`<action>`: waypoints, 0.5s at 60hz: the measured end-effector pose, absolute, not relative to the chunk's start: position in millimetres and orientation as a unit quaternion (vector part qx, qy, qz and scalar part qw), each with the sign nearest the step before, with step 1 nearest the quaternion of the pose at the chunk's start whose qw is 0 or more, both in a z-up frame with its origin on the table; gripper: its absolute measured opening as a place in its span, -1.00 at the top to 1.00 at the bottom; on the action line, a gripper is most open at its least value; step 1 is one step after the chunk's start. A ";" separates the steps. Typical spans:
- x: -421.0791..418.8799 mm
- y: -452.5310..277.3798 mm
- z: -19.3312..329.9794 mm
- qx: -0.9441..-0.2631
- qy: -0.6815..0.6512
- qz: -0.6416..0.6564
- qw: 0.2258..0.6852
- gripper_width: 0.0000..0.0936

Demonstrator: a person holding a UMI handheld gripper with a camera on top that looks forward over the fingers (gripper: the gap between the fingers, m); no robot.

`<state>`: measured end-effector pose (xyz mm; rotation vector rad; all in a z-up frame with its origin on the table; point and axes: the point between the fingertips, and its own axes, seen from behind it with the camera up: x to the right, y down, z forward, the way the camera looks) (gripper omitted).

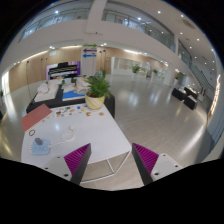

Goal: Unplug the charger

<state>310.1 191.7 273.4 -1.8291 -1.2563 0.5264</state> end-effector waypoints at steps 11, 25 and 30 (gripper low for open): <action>284.5 123.0 246.8 -0.703 -0.549 0.226 0.392 -0.83; 243.9 19.4 202.7 -0.658 -0.615 0.255 0.353 -0.83; 235.9 -23.8 189.7 -0.644 -0.632 0.268 0.337 -0.82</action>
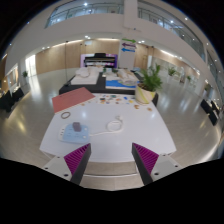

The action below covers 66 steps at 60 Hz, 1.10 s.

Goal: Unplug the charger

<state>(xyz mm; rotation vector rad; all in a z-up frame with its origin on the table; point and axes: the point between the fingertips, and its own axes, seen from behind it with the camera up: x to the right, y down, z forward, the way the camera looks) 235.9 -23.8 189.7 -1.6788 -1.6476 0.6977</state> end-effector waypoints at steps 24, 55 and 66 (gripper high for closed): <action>164.7 -161.8 110.4 -0.614 -0.635 0.338 0.325 -0.82; 19.8 -180.6 46.3 -0.582 -0.594 0.382 0.402 -0.82; 6.4 -183.9 29.7 -0.584 -0.611 0.369 0.387 0.24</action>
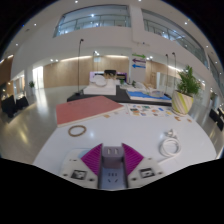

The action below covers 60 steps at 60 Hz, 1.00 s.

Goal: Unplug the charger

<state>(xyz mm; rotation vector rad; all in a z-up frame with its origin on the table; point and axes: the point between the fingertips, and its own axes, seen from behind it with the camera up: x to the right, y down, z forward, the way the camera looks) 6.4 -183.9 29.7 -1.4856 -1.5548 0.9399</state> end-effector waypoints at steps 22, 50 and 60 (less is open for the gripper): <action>-1.7 -177.2 115.9 -0.575 -0.574 0.419 0.406 0.59; 68.6 36.5 55.2 -0.664 -0.597 0.239 0.382 0.55; 67.8 59.4 -2.6 -0.669 -0.617 0.210 0.356 0.38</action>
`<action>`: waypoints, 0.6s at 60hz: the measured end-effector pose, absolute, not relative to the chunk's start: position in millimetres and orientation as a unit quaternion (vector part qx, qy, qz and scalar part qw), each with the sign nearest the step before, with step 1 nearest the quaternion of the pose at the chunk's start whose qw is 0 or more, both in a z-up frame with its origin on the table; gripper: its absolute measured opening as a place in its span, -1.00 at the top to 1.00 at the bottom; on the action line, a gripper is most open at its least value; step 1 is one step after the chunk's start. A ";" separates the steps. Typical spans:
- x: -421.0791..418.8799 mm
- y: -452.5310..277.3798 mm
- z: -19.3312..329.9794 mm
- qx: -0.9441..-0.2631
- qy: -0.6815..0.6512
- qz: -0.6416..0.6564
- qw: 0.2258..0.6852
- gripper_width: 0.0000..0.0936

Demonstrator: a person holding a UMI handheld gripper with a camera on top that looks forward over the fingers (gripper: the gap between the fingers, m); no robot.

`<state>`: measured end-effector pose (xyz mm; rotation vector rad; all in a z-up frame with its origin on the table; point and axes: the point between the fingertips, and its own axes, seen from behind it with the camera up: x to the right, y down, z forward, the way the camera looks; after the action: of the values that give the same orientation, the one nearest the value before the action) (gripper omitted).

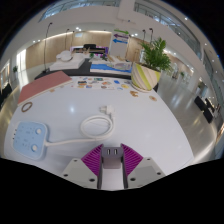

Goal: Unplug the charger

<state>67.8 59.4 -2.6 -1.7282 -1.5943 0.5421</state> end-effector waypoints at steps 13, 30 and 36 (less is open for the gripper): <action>76.3 66.2 39.1 -0.669 -0.612 0.224 0.357 -0.81; 230.8 44.9 183.9 -0.675 -0.615 0.229 0.337 -0.82; 285.4 42.5 202.8 -0.684 -0.612 0.225 0.327 -0.82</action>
<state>285.4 42.5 202.8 -1.7923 -1.6028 0.5903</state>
